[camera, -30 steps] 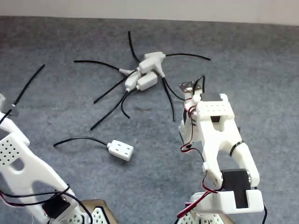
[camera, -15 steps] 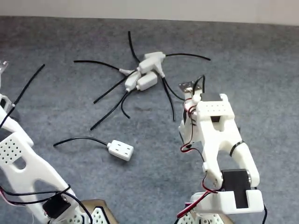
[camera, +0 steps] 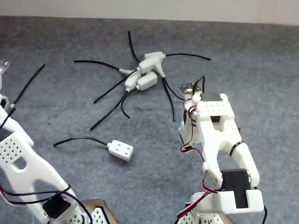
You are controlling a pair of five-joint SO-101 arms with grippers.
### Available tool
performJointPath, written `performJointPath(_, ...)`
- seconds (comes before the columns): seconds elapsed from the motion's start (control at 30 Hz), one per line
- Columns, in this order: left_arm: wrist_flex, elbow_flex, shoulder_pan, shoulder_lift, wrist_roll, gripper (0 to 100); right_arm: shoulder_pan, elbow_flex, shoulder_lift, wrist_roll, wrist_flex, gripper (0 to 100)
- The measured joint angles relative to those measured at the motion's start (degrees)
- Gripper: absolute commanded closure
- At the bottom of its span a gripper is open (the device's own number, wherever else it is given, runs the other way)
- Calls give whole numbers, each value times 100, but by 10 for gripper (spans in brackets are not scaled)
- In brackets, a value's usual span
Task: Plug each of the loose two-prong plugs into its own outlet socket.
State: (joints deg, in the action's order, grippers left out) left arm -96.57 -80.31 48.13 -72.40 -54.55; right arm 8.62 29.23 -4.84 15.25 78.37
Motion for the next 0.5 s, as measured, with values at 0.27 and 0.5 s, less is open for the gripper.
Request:
performJointPath(0.27,-492,519,-35,598,-62,988,9,0,0,0,0,756)
performJointPath(0.5,-158,1020,-9,1222,132,681,18,0,0,0,0,756)
